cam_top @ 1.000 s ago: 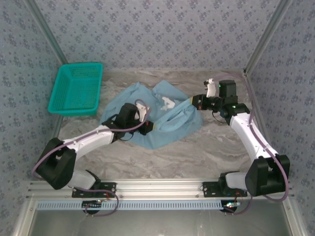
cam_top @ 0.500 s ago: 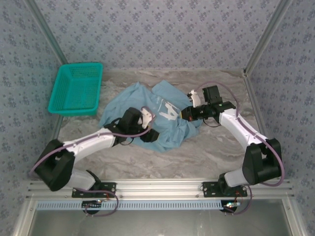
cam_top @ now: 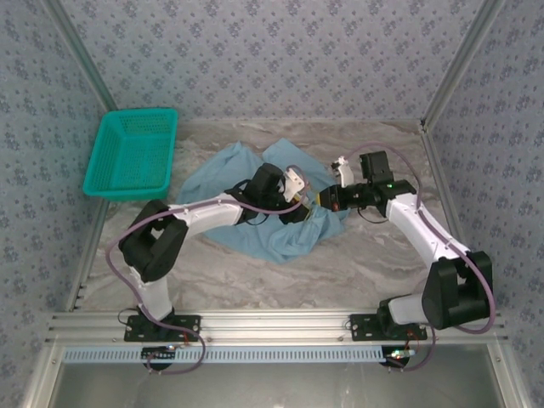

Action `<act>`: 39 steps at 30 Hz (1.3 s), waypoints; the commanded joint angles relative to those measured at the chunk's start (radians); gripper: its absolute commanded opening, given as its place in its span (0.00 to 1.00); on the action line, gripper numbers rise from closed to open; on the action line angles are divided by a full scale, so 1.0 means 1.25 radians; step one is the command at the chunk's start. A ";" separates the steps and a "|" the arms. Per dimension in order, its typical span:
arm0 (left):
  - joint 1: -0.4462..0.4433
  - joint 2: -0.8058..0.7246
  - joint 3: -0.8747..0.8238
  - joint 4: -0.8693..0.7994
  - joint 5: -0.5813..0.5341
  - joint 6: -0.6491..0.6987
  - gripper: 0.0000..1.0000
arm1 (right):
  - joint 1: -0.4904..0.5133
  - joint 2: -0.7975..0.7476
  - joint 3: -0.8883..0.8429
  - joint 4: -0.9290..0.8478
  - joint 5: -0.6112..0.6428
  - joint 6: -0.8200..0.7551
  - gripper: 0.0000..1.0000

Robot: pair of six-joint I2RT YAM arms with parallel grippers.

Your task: Fold the inside-out t-shirt

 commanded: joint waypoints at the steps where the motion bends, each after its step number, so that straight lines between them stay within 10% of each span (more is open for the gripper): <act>1: -0.001 0.012 0.044 0.016 0.091 -0.003 0.16 | -0.009 -0.017 -0.002 -0.017 -0.014 -0.007 0.00; 3: 0.003 0.004 0.056 -0.004 0.135 -0.014 0.00 | -0.010 -0.017 0.015 -0.038 0.058 -0.001 0.00; 7: 0.023 -0.054 0.042 -0.031 0.218 -0.085 0.00 | 0.014 0.009 0.092 -0.126 0.419 0.020 0.10; 12: 0.053 -0.127 -0.001 -0.038 0.266 -0.189 0.00 | 0.042 0.020 0.142 -0.141 0.575 0.011 0.29; 25: 0.108 -0.179 -0.003 -0.104 0.229 -0.340 0.00 | 0.171 -0.248 -0.109 0.010 0.213 0.100 0.41; 39: 0.108 -0.212 -0.009 -0.120 0.226 -0.346 0.00 | 0.241 -0.050 -0.195 0.297 0.361 0.201 0.41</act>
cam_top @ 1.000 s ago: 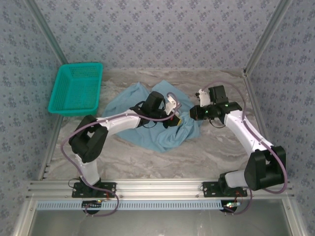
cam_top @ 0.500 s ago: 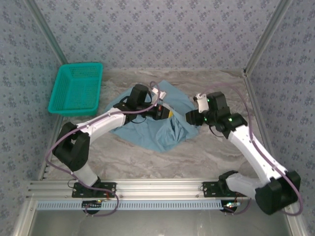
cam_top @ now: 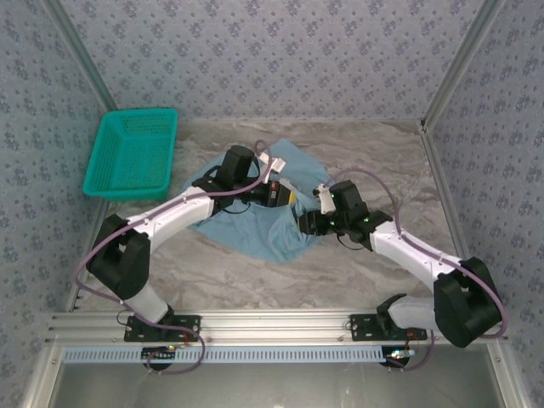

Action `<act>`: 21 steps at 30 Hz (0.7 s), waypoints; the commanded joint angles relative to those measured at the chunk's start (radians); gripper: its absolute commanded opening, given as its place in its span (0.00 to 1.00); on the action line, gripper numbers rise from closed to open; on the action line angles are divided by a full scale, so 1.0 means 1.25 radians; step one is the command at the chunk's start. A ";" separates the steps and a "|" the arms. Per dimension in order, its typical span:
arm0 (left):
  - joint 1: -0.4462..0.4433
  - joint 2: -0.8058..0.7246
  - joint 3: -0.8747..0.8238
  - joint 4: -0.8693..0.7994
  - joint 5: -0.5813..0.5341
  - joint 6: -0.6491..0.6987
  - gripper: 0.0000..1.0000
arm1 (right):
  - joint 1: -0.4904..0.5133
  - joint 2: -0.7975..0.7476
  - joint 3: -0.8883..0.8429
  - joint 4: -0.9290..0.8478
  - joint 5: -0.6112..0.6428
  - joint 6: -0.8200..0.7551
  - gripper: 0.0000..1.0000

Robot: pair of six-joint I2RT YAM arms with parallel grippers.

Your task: Fold the inside-out t-shirt

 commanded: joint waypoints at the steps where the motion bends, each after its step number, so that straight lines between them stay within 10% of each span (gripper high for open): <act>1: 0.004 -0.032 0.006 -0.005 0.006 -0.002 0.00 | 0.006 0.025 0.031 0.061 0.050 0.000 0.41; 9: 0.010 -0.035 0.006 -0.032 -0.051 0.009 0.00 | -0.018 0.035 0.080 0.013 -0.051 -0.051 0.00; 21: 0.090 -0.028 -0.033 -0.022 -0.164 -0.011 0.03 | -0.240 -0.158 -0.105 0.345 -0.591 0.195 0.00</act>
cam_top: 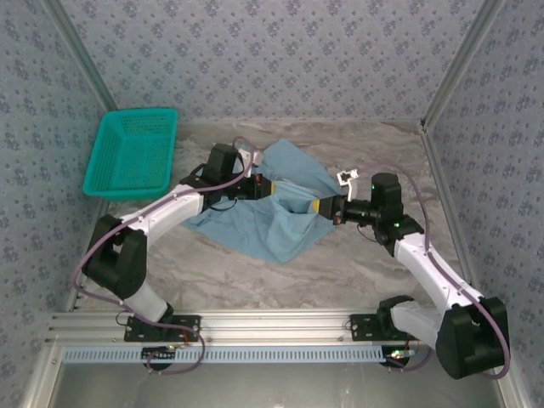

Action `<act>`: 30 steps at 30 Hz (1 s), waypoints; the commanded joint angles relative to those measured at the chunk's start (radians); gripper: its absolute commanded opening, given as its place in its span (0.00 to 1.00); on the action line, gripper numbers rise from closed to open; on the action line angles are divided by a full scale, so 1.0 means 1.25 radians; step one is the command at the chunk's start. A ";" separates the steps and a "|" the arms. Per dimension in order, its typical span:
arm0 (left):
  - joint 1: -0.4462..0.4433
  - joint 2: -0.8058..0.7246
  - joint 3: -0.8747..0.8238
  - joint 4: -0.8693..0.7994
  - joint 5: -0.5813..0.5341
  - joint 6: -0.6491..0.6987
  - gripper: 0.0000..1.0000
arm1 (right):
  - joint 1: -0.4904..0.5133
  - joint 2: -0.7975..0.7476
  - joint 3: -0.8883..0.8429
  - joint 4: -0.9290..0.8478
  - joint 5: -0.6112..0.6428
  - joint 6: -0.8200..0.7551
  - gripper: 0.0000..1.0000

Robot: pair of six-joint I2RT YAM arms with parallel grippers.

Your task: Fold the inside-out t-shirt

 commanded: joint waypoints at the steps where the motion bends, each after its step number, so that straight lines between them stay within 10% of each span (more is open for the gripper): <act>1: -0.002 -0.019 0.004 -0.002 -0.044 0.008 0.08 | -0.024 0.012 -0.047 0.205 -0.154 0.137 0.00; 10: -0.110 -0.096 -0.043 -0.021 -0.153 0.170 0.58 | -0.026 0.063 -0.023 0.261 -0.147 0.176 0.00; 30: -0.162 0.235 0.144 -0.035 0.022 0.021 0.64 | -0.029 0.038 -0.036 0.226 -0.124 0.151 0.00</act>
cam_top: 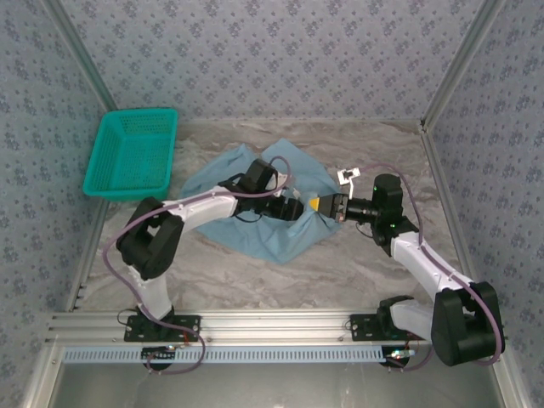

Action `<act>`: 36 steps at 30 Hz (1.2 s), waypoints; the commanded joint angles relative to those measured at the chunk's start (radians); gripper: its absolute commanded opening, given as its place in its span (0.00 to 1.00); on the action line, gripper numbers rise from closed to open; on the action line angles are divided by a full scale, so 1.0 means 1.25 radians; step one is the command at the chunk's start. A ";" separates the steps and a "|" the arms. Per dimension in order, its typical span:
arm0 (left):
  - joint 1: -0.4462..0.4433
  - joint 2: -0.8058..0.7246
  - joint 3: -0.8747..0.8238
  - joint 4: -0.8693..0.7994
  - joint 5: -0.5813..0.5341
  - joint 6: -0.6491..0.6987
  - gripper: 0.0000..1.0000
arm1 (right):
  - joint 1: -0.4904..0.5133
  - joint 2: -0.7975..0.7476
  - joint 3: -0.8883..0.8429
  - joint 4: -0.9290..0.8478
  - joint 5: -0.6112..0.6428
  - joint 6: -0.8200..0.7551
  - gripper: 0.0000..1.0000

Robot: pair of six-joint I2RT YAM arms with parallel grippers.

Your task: Fold the inside-out t-shirt

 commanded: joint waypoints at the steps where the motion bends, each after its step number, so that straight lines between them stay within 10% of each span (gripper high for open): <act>1: -0.015 0.037 0.050 0.022 0.057 -0.020 0.58 | -0.008 -0.025 0.006 -0.001 -0.002 -0.025 0.00; 8: 0.033 -0.088 -0.047 0.248 0.105 -0.055 0.03 | -0.067 -0.115 0.001 -0.231 0.135 -0.118 0.00; 22: 0.080 -0.277 -0.242 0.645 0.396 -0.167 0.00 | -0.020 -0.153 0.017 -0.358 0.455 -0.196 0.00; 36: 0.079 -0.342 -0.213 0.392 0.376 0.030 0.00 | 0.214 -0.197 0.122 -0.544 0.726 -0.476 0.47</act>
